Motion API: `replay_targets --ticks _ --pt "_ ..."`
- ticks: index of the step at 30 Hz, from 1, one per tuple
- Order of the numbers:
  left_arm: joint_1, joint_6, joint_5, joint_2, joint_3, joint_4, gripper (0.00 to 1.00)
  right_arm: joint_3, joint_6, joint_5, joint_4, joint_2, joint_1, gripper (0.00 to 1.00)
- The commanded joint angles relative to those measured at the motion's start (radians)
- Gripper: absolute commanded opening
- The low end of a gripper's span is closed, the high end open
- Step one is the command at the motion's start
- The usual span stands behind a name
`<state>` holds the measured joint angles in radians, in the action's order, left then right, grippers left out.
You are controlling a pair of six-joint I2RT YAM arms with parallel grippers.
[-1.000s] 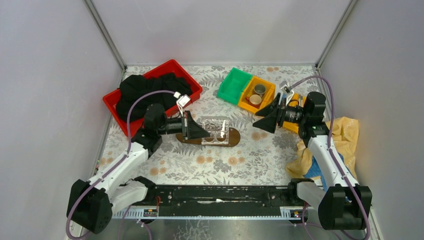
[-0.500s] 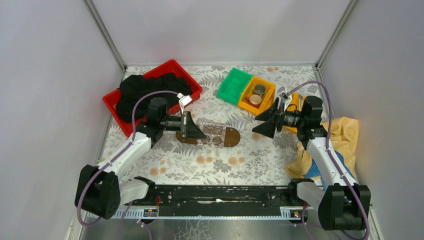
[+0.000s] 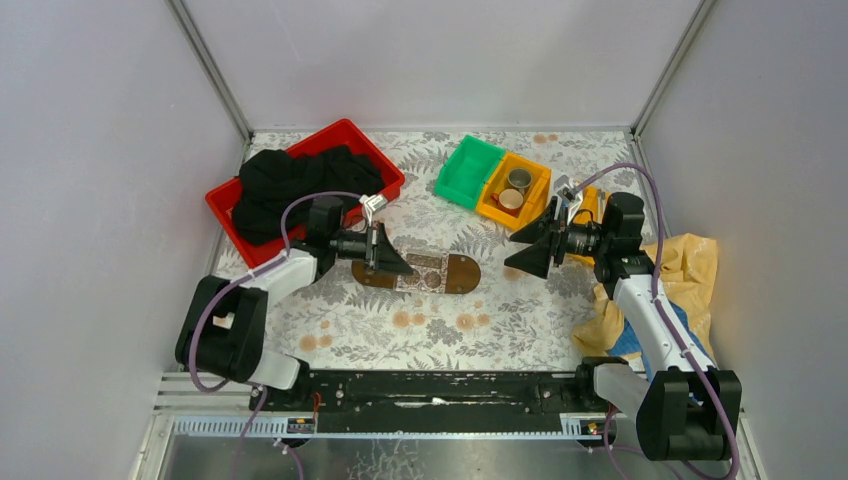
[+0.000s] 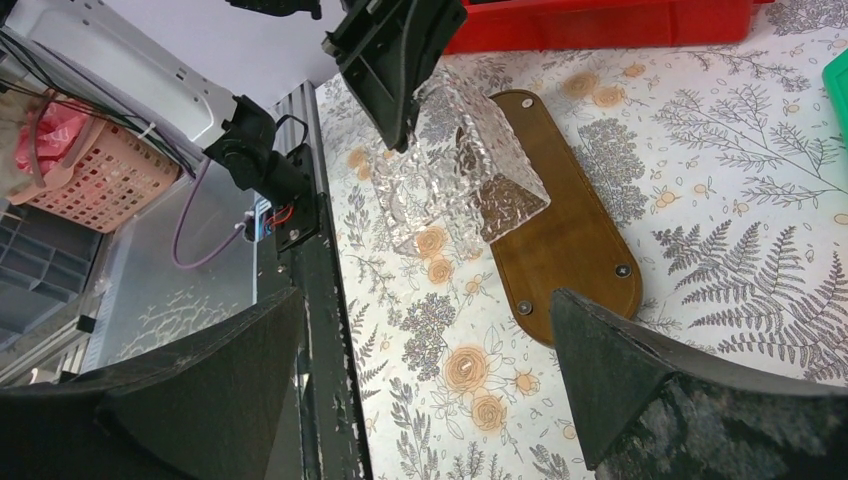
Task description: Prepare toiletry sets of a toothbrush and toothpaste on the tray
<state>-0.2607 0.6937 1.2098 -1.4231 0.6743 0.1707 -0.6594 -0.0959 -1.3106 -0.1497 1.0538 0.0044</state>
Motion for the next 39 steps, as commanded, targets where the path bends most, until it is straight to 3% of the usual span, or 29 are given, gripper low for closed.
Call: replay_targets --ticks 1,21,31,39 --pt "0.032 0.013 0.042 -0.051 0.032 0.071 0.0 -0.037 0.028 -0.01 -0.005 -0.013 -0.004 0.99" --pt "0.068 0.067 0.027 -0.216 0.066 0.145 0.0 -0.042 0.057 -0.015 0.024 -0.018 -0.004 0.99" --pt "0.089 0.099 0.023 -0.261 0.072 0.174 0.1 -0.044 0.062 -0.021 0.03 -0.024 -0.005 0.99" --pt "0.092 0.043 -0.004 -0.276 0.105 0.086 0.2 -0.046 0.068 -0.022 0.035 -0.029 -0.004 0.99"
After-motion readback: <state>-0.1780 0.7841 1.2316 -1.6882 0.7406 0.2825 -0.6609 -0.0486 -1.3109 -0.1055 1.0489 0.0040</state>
